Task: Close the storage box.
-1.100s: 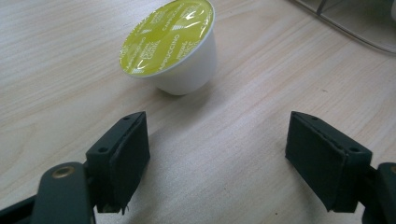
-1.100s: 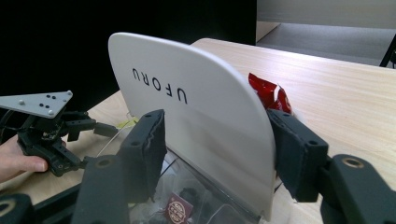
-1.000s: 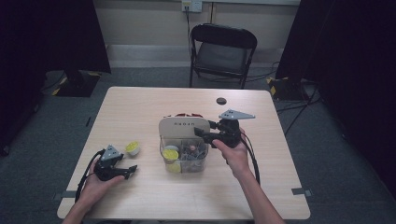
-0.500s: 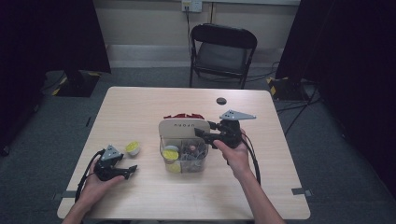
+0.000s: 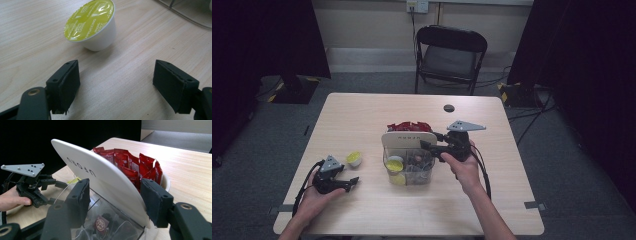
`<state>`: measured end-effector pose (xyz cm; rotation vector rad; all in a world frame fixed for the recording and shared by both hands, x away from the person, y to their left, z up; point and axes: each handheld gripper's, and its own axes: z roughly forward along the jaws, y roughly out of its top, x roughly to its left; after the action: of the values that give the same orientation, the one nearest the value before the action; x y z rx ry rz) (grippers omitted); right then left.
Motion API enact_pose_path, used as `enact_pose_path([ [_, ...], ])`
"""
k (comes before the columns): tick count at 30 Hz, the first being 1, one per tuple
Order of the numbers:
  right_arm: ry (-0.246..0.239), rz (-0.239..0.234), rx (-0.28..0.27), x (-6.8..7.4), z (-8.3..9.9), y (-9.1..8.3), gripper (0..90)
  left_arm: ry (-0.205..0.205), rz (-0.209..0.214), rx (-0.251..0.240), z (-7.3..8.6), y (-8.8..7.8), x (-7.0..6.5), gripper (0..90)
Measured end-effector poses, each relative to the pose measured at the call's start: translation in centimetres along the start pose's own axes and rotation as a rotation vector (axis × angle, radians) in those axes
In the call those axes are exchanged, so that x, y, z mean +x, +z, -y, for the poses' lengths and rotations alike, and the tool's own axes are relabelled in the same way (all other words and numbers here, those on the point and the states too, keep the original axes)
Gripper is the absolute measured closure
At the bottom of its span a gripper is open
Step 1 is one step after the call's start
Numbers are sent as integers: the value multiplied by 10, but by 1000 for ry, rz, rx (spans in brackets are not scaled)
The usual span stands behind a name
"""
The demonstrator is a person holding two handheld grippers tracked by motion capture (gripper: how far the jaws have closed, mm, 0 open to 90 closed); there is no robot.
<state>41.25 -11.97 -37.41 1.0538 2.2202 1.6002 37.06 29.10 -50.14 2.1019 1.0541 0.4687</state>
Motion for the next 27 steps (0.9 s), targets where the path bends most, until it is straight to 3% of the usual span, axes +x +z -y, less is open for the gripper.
enact_pose_path([
  [17,20,-43,9,1,7,-3,396,-6,0,-5,0,1,0,209],
  [27,15,-18,26,5,12,-4,356,-6,-1,-5,0,1,0,208],
])
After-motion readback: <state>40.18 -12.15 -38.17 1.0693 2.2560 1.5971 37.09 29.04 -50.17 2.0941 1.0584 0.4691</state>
